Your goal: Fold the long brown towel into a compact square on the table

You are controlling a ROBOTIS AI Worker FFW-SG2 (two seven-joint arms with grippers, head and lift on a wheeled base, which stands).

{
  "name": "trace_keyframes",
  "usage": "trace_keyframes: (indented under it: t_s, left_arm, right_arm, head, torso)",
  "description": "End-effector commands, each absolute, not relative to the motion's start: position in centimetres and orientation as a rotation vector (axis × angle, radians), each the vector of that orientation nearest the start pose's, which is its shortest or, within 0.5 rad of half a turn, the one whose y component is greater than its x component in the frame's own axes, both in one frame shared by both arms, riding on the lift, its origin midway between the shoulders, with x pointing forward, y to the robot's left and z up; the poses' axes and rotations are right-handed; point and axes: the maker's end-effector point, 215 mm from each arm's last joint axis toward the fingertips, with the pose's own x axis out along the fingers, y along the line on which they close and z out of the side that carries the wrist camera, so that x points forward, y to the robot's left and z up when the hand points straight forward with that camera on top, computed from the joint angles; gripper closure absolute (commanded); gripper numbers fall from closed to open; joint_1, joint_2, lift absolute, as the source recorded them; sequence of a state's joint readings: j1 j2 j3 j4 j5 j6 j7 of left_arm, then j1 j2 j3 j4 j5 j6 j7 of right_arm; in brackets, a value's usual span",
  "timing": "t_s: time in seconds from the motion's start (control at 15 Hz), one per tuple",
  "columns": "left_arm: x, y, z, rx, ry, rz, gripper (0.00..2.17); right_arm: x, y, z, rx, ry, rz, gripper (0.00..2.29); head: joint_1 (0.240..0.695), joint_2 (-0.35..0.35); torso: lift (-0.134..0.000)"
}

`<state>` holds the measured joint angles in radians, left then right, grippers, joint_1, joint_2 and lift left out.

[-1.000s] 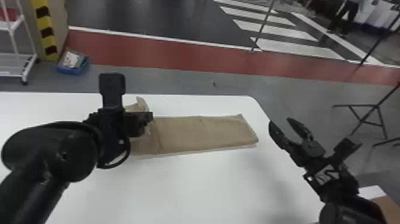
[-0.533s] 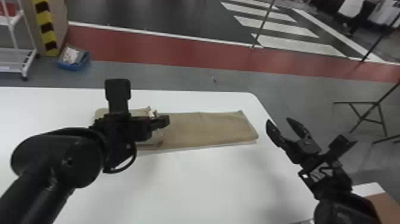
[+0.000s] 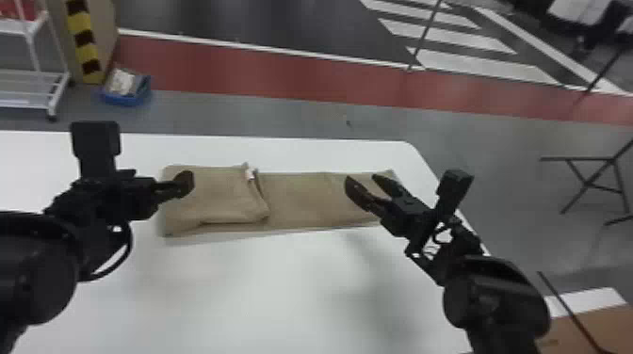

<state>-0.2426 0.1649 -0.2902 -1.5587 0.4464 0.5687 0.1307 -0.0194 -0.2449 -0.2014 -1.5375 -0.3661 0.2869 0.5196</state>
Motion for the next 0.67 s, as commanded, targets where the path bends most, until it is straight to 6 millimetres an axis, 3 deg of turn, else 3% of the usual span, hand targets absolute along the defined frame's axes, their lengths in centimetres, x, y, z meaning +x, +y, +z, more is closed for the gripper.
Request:
trace_keyframes:
  t_s: [0.0, 0.07, 0.2, 0.33, 0.6]
  left_arm:
    - [63.7, 19.1, -38.1, -0.048, 0.349, -0.137, 0.04]
    - [64.0, 21.9, -37.2, -0.027, 0.306, -0.099, 0.04]
    - [64.0, 24.9, -36.6, 0.003, 0.263, -0.060, 0.04]
    - [63.5, 25.8, -37.2, 0.018, 0.269, -0.054, 0.04]
    - [62.5, 26.2, -38.8, 0.011, 0.292, -0.063, 0.04]
  right_arm:
    - [58.9, -24.7, -38.0, 0.212, 0.252, 0.412, 0.22]
    - [59.3, -21.4, -38.2, 0.192, 0.278, 0.456, 0.22]
    - [60.2, -16.0, -38.5, 0.188, 0.322, 0.516, 0.22]
    - [61.4, -13.6, -39.7, 0.178, 0.363, 0.501, 0.29]
    - [62.9, -12.7, -41.3, 0.140, 0.404, 0.462, 0.29]
  head:
    - [0.695, -0.184]
    - [0.695, -0.133]
    - [0.695, -0.054]
    - [0.695, 0.052]
    - [0.695, 0.104]
  torso:
    - [-0.128]
    - [-0.128]
    - [-0.128]
    - [-0.128]
    - [-0.128]
